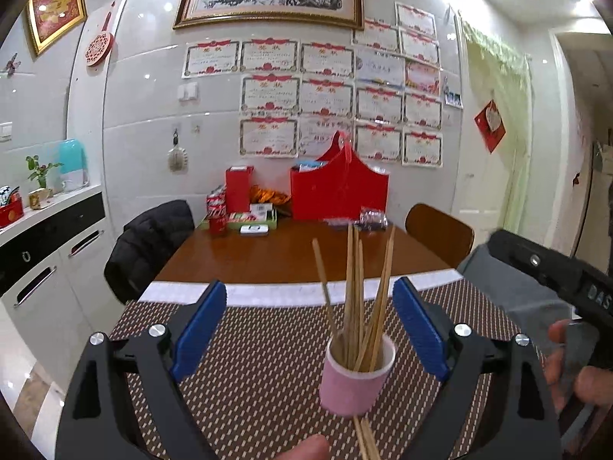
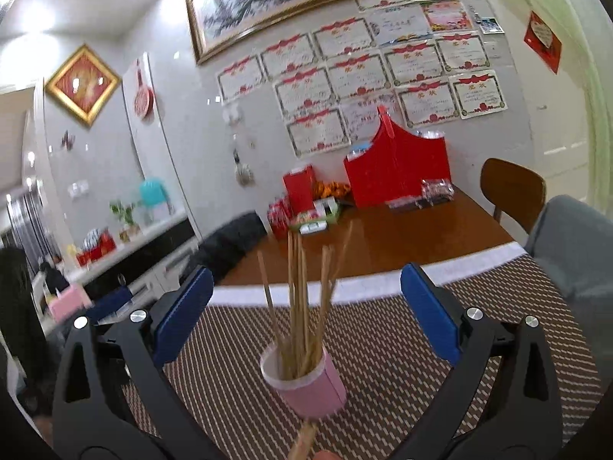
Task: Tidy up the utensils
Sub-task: 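Move both open tools back down to the remaining chopsticks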
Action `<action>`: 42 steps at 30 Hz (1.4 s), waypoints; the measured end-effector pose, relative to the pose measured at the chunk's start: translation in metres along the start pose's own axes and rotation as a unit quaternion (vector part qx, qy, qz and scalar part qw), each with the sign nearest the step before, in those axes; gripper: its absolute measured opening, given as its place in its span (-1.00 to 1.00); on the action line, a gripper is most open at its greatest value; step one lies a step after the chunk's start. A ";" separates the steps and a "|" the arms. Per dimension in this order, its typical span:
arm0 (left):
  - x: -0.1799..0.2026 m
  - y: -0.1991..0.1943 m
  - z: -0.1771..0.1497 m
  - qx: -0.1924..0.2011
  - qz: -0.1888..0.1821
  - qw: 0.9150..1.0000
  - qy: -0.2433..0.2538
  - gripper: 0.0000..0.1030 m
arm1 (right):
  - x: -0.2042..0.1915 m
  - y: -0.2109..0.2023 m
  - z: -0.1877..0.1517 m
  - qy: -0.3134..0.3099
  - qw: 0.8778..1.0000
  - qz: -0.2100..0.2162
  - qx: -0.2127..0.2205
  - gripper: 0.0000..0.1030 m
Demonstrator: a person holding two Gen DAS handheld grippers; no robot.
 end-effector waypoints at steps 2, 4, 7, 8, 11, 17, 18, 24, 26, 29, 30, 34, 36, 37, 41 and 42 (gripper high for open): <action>-0.003 -0.007 -0.012 -0.012 0.002 1.000 0.000 0.69 | 0.003 -0.010 -0.014 -0.007 1.000 -0.005 -0.019 0.88; -0.005 -0.011 -0.024 -0.024 0.000 1.000 -0.002 0.69 | 0.008 -0.014 -0.023 -0.004 0.999 -0.007 -0.035 0.88; -0.008 -0.016 -0.044 -0.042 0.003 0.999 -0.004 0.69 | 0.015 -0.022 -0.042 -0.007 0.999 -0.014 -0.051 0.88; -0.008 -0.018 -0.051 -0.049 0.003 0.999 -0.003 0.69 | 0.017 -0.023 -0.047 -0.007 0.998 -0.014 -0.057 0.88; -0.007 -0.022 -0.077 -0.074 0.004 0.997 -0.001 0.69 | 0.026 -0.025 -0.066 -0.002 0.997 -0.012 -0.080 0.88; 0.007 -0.021 -0.132 -0.135 -0.009 0.991 0.014 0.69 | 0.044 -0.026 -0.102 0.015 0.992 -0.021 -0.124 0.88; 0.010 -0.019 -0.143 -0.148 -0.011 0.989 0.020 0.69 | 0.047 -0.026 -0.108 0.017 0.991 -0.022 -0.132 0.88; 0.026 -0.009 -0.190 -0.210 -0.028 0.976 0.043 0.69 | 0.066 -0.020 -0.138 0.040 0.985 -0.029 -0.164 0.88; 0.032 -0.007 -0.201 -0.223 -0.035 0.973 0.053 0.69 | 0.071 -0.016 -0.145 0.045 0.983 -0.033 -0.175 0.88; 0.042 -0.005 -0.214 -0.238 -0.045 0.968 0.069 0.69 | 0.075 -0.011 -0.156 0.045 0.979 -0.037 -0.197 0.88; 0.045 -0.004 -0.216 -0.241 -0.047 0.966 0.074 0.69 | 0.076 -0.009 -0.159 0.043 0.978 -0.039 -0.202 0.88; 0.053 0.003 -0.231 -0.264 -0.055 0.959 0.087 0.69 | 0.077 -0.007 -0.166 0.041 0.976 -0.039 -0.212 0.88; 0.056 0.005 -0.236 -0.270 -0.065 0.957 0.088 0.69 | 0.079 -0.006 -0.169 0.042 0.975 -0.040 -0.214 0.88; 0.058 0.005 -0.236 -0.269 -0.069 0.957 0.087 0.69 | 0.079 -0.005 -0.170 0.043 0.975 -0.041 -0.216 0.88; 0.066 0.007 -0.236 -0.269 -0.076 0.956 0.085 0.69 | 0.082 0.000 -0.174 0.042 0.972 -0.044 -0.225 0.88; 0.067 0.007 -0.236 -0.269 -0.078 0.956 0.084 0.69 | 0.082 0.001 -0.176 0.041 0.972 -0.045 -0.229 0.88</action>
Point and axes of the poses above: each gripper's, at about its wrist camera, not at the fingertips, and y roughly the way its jaws point, x to its right, z to its top, the point moved 7 cm from there along y, roughly the way its jaws point, and after that the axes turned 8 degrees about y, right-handed, at the moved point
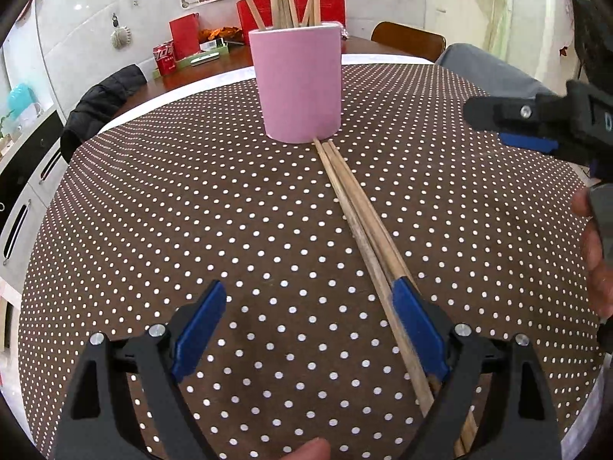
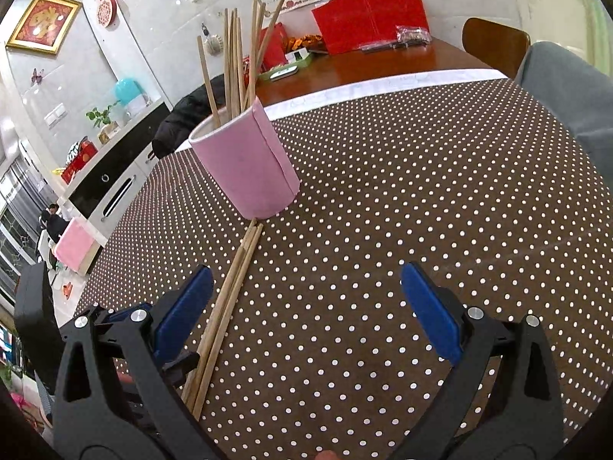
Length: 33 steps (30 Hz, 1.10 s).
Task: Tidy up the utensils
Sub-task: 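Move both open tools back down to the remaining chopsticks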
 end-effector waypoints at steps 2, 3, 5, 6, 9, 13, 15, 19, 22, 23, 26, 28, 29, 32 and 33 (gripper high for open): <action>0.001 0.001 0.001 0.002 -0.002 1.000 0.002 0.70 | -0.001 0.003 -0.002 -0.006 1.000 -0.004 -0.007 0.88; 0.000 0.003 0.001 0.000 0.000 1.000 0.003 0.70 | -0.001 0.005 -0.003 -0.011 1.000 -0.008 -0.013 0.88; -0.003 0.006 0.002 -0.010 0.020 1.000 0.006 0.71 | -0.003 0.007 -0.008 -0.022 0.999 -0.018 -0.025 0.88; -0.007 0.006 0.001 -0.011 0.028 1.000 0.005 0.71 | -0.005 0.008 -0.010 -0.028 0.999 -0.023 -0.030 0.88; -0.013 0.004 -0.001 -0.011 0.026 1.000 0.002 0.71 | -0.014 0.013 -0.023 -0.073 0.994 -0.053 -0.056 0.88; -0.025 0.008 -0.005 -0.017 -0.001 0.999 -0.033 0.71 | -0.028 0.023 -0.052 -0.136 0.983 -0.086 -0.092 0.88; -0.029 0.007 -0.005 -0.011 -0.014 0.999 -0.048 0.71 | -0.033 0.029 -0.062 -0.152 0.979 -0.094 -0.102 0.88; -0.034 0.006 -0.008 -0.009 -0.015 0.998 -0.058 0.71 | -0.033 0.036 -0.071 -0.159 0.975 -0.105 -0.111 0.88; -0.036 0.005 -0.009 -0.008 -0.017 0.998 -0.060 0.71 | -0.036 0.036 -0.074 -0.157 0.976 -0.103 -0.109 0.88; -0.036 0.004 -0.009 -0.007 -0.018 0.998 -0.061 0.71 | -0.037 0.035 -0.074 -0.155 0.977 -0.101 -0.107 0.88; -0.038 0.000 -0.013 -0.008 -0.014 0.998 -0.065 0.71 | -0.039 0.036 -0.075 -0.154 0.977 -0.100 -0.107 0.88; -0.038 -0.003 -0.016 -0.008 -0.014 0.998 -0.068 0.71 | -0.042 0.037 -0.075 -0.153 0.977 -0.098 -0.110 0.88; -0.038 -0.003 -0.016 -0.008 -0.014 0.997 -0.069 0.71 | -0.041 0.037 -0.075 -0.150 0.978 -0.095 -0.111 0.88; -0.042 -0.002 -0.016 -0.007 -0.015 0.997 -0.075 0.71 | -0.044 0.041 -0.076 -0.145 0.979 -0.089 -0.114 0.88; -0.044 -0.001 -0.017 -0.006 -0.017 0.997 -0.076 0.71 | -0.045 0.042 -0.077 -0.141 0.980 -0.085 -0.116 0.88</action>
Point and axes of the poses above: each gripper's, at about its wrist camera, not at the fingertips, and y roughly the way its jaws point, x to its right, z to its top, the point moved 7 cm from there along y, roughly the way its jaws point, and after that the axes turned 8 degrees about y, right-handed, at the moved point
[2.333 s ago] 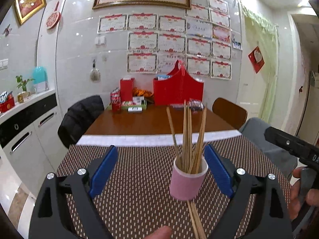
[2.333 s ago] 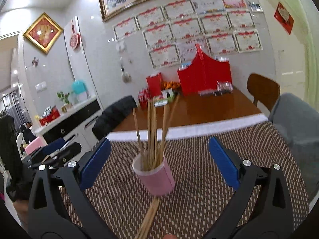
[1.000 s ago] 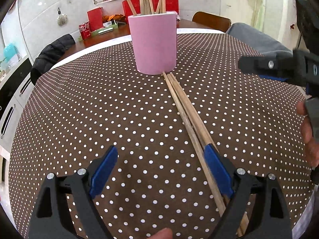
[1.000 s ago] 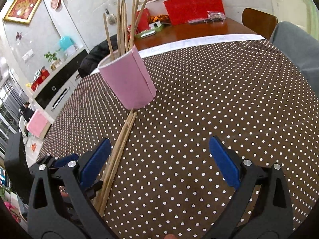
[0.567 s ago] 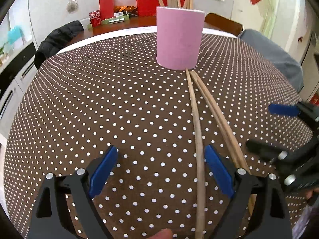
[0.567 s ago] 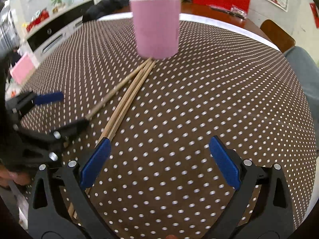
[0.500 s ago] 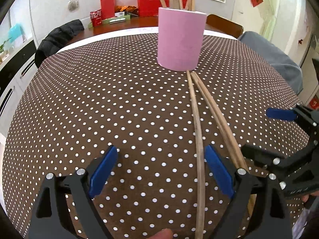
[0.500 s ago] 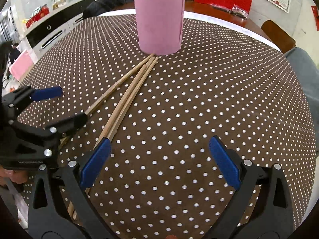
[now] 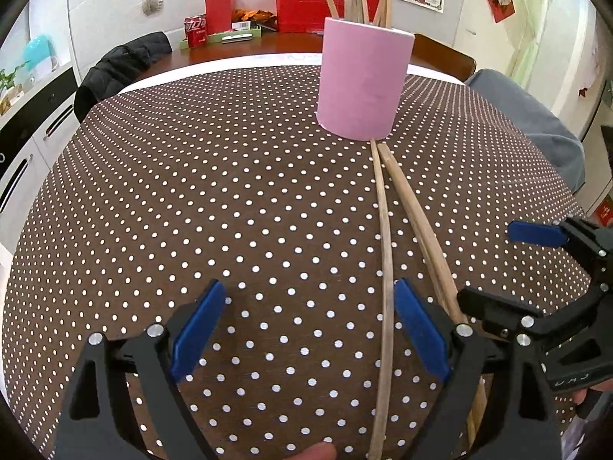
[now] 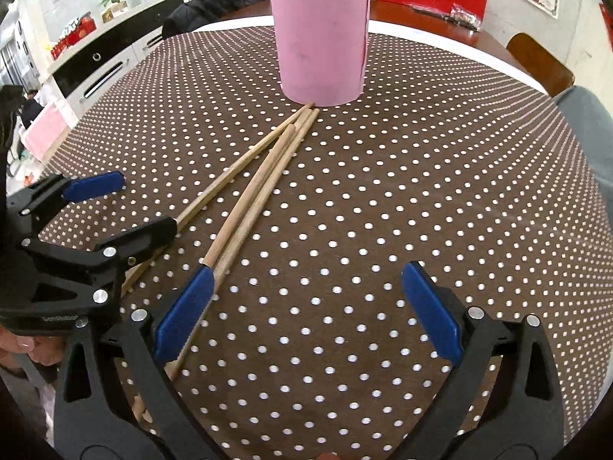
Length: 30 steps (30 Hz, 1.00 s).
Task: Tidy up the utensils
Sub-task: 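Move both open tools back down to the remaining chopsticks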
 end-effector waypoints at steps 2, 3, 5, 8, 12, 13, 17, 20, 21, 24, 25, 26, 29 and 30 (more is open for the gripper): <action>-0.002 0.000 -0.001 0.001 0.001 1.000 -0.004 0.71 | -0.001 0.002 0.000 0.000 1.000 -0.003 0.000 0.88; -0.003 0.001 0.000 0.001 0.000 1.000 -0.007 0.71 | -0.001 0.002 -0.001 -0.003 1.000 -0.006 0.000 0.88; -0.006 0.001 0.000 0.003 -0.002 1.000 -0.010 0.71 | -0.002 0.003 0.000 -0.004 1.000 -0.008 -0.002 0.88; -0.006 0.002 -0.001 0.002 0.000 1.000 -0.011 0.71 | -0.003 0.003 -0.001 -0.006 1.000 -0.010 -0.005 0.88; -0.005 0.002 -0.001 0.001 0.001 1.000 -0.010 0.71 | -0.005 0.003 -0.001 -0.003 1.000 -0.014 -0.003 0.88; -0.005 0.002 -0.001 0.001 0.001 1.000 -0.010 0.71 | -0.006 0.003 -0.002 -0.003 1.000 -0.015 -0.002 0.88; -0.008 0.000 0.000 0.008 -0.013 1.000 -0.021 0.71 | -0.012 0.000 -0.010 -0.017 1.000 -0.011 -0.006 0.88; -0.010 -0.001 0.000 0.011 -0.021 0.999 -0.027 0.71 | -0.014 -0.001 -0.014 -0.022 1.000 -0.014 -0.004 0.88; -0.010 -0.002 -0.001 0.012 -0.021 0.999 -0.027 0.71 | -0.014 -0.002 -0.014 -0.021 1.000 -0.014 -0.004 0.88; -0.010 -0.002 -0.001 0.013 -0.024 0.999 -0.029 0.71 | -0.015 -0.003 -0.014 -0.024 1.000 -0.020 -0.003 0.88; -0.010 -0.002 -0.001 0.013 -0.025 0.999 -0.030 0.71 | -0.016 -0.004 -0.015 -0.027 0.999 -0.021 -0.003 0.88; -0.010 -0.003 -0.001 0.014 -0.027 0.999 -0.031 0.71 | -0.016 -0.004 -0.017 -0.030 0.999 -0.020 -0.005 0.88; -0.011 -0.004 -0.002 0.015 -0.028 0.999 -0.031 0.71 | -0.015 -0.007 -0.021 -0.033 0.999 -0.022 -0.012 0.88; -0.011 -0.004 -0.002 0.015 -0.028 0.999 -0.032 0.71 | -0.014 -0.009 -0.022 -0.036 0.999 -0.028 -0.011 0.88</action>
Point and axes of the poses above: each gripper's, at about its wrist camera, not at the fingertips, and y roughly the way its jaws point, x to its right, z to its top, the point moved 7 cm from there along y, roughly the way its jaws point, and after that the axes turned 8 degrees about y, right-handed, at the moved point
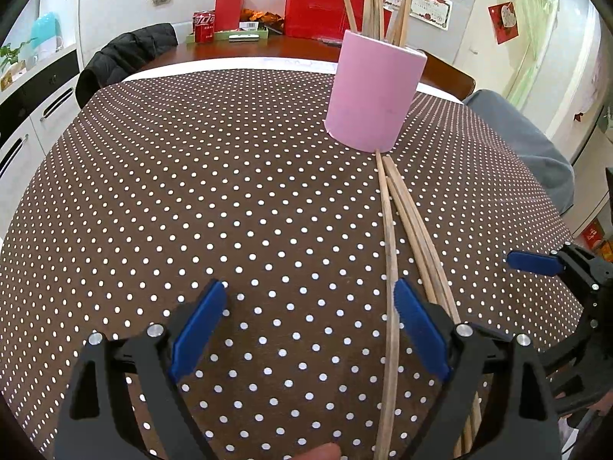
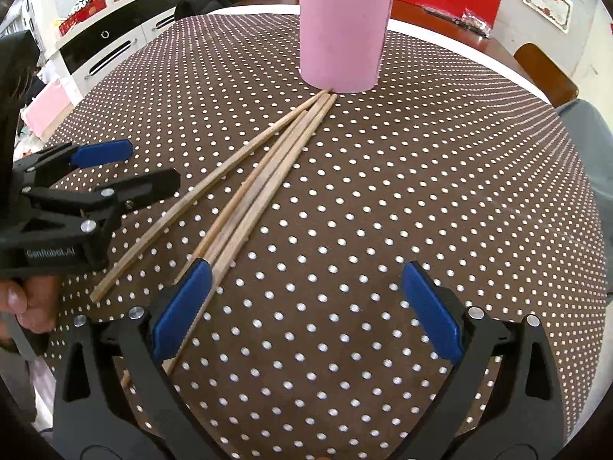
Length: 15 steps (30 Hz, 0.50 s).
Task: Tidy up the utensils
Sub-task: 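Move both open tools back down to the remaining chopsticks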
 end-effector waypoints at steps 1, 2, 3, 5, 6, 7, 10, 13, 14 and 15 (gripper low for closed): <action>0.000 0.000 0.000 0.000 0.001 1.000 0.000 0.71 | 0.001 -0.001 0.000 -0.001 1.000 -0.004 0.000 0.88; 0.000 0.000 0.000 -0.001 0.001 1.000 0.001 0.71 | 0.002 -0.001 -0.001 0.000 1.000 -0.005 0.000 0.88; 0.000 0.000 -0.001 -0.001 0.003 1.000 0.002 0.71 | 0.002 -0.001 0.000 0.002 1.000 -0.006 0.000 0.88; 0.000 0.000 -0.001 -0.001 0.003 1.000 0.002 0.71 | 0.002 0.000 0.002 0.010 1.000 -0.005 0.001 0.88; 0.000 0.000 -0.001 -0.001 0.002 1.000 0.001 0.71 | 0.000 0.002 0.003 0.016 1.000 -0.001 0.001 0.88; 0.001 0.000 0.000 -0.001 0.001 1.000 0.000 0.71 | 0.000 0.004 0.004 0.022 1.000 0.004 0.000 0.88; 0.000 -0.001 0.000 0.000 -0.001 1.000 0.000 0.71 | -0.003 0.005 0.006 0.030 1.000 0.004 0.003 0.88; -0.001 -0.001 0.000 -0.001 0.000 1.000 0.001 0.71 | -0.002 0.003 0.004 0.023 1.000 -0.006 0.003 0.88; -0.002 -0.001 -0.001 -0.001 -0.001 1.000 0.001 0.71 | -0.003 0.003 0.003 0.017 1.000 -0.014 -0.001 0.88; -0.002 -0.001 0.000 0.000 -0.001 1.000 0.000 0.71 | -0.004 0.004 -0.001 0.007 1.000 -0.015 -0.009 0.88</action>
Point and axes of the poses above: each gripper's, at about its wrist camera, not at the fingertips, and y roughly the way its jaws point, x to its right, z to its top, the point moved 7 cm from there along y, roughly the way its jaws point, and after that the axes turned 8 degrees about y, right-handed, at the moved point
